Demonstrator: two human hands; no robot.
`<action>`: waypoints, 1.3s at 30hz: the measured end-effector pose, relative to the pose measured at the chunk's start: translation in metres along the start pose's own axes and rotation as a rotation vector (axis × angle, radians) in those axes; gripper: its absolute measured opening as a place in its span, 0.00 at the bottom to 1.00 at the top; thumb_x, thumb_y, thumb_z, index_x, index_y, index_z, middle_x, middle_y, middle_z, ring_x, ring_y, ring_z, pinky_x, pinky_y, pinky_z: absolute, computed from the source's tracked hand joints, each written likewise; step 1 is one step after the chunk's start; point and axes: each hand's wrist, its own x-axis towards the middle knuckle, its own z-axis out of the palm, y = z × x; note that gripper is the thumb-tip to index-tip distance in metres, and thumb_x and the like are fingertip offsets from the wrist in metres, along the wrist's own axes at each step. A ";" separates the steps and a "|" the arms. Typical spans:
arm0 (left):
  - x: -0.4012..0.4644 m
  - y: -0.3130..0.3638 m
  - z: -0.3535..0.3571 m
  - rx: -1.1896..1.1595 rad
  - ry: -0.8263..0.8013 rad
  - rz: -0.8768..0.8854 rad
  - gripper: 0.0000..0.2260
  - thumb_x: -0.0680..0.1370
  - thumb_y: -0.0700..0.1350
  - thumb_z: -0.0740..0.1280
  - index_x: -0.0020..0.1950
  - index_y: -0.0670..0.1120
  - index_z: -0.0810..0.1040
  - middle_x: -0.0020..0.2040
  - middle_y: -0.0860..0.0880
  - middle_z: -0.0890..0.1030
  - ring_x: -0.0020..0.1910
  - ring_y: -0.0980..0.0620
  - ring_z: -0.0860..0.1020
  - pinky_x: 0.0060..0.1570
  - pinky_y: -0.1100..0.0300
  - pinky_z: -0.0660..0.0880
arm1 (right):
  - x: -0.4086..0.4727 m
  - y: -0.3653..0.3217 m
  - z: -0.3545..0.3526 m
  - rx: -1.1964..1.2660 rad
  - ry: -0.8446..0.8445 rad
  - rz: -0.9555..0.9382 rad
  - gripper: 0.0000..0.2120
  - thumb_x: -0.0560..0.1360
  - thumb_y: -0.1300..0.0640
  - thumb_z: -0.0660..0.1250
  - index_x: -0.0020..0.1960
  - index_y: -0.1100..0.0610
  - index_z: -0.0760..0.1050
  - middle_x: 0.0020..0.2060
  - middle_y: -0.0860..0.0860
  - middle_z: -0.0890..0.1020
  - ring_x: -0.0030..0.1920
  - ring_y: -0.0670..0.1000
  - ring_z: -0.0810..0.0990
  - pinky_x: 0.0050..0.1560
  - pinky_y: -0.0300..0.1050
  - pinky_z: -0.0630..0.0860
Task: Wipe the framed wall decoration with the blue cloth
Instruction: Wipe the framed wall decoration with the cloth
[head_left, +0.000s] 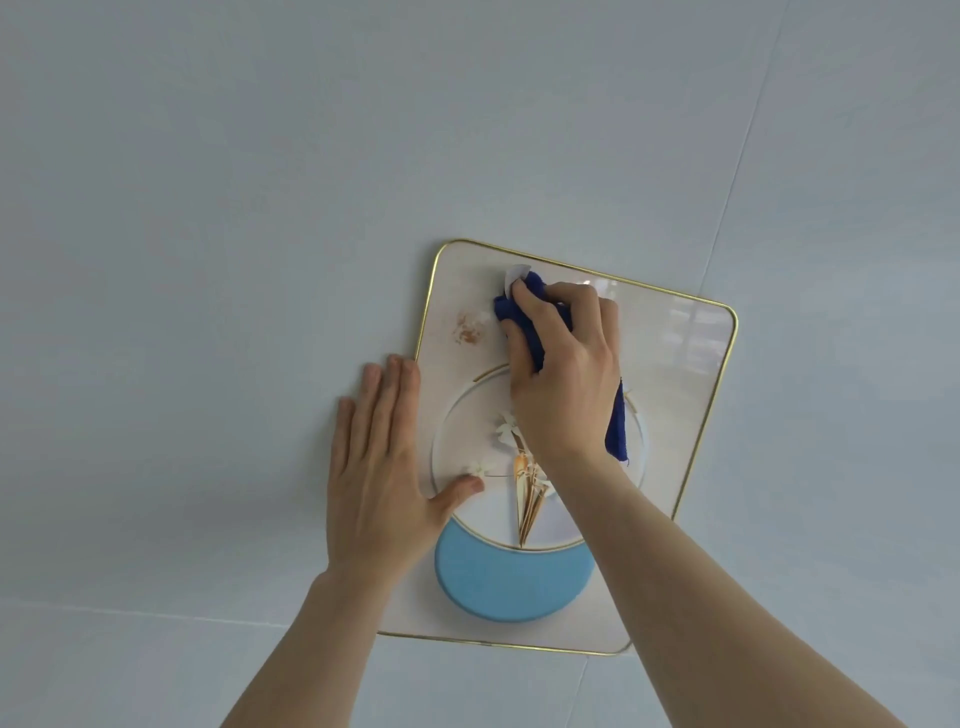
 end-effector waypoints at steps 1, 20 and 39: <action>0.000 -0.001 0.001 -0.004 0.004 0.006 0.54 0.71 0.75 0.64 0.85 0.47 0.45 0.85 0.49 0.50 0.85 0.50 0.46 0.83 0.49 0.45 | 0.000 0.000 0.004 0.000 0.009 -0.002 0.12 0.81 0.58 0.71 0.64 0.56 0.83 0.54 0.55 0.82 0.54 0.59 0.76 0.52 0.57 0.78; 0.002 -0.007 0.010 0.005 0.073 0.014 0.51 0.72 0.76 0.59 0.84 0.45 0.52 0.85 0.50 0.54 0.85 0.50 0.50 0.83 0.46 0.53 | -0.030 -0.022 0.035 -0.154 -0.041 -0.288 0.13 0.80 0.63 0.73 0.64 0.57 0.83 0.50 0.55 0.85 0.50 0.61 0.81 0.48 0.54 0.76; 0.001 -0.008 0.008 -0.089 0.054 0.012 0.52 0.70 0.75 0.64 0.84 0.48 0.49 0.85 0.52 0.51 0.85 0.53 0.46 0.83 0.52 0.43 | -0.018 0.004 0.005 -0.018 -0.070 -0.110 0.10 0.81 0.62 0.71 0.62 0.57 0.84 0.52 0.55 0.83 0.54 0.56 0.75 0.55 0.49 0.76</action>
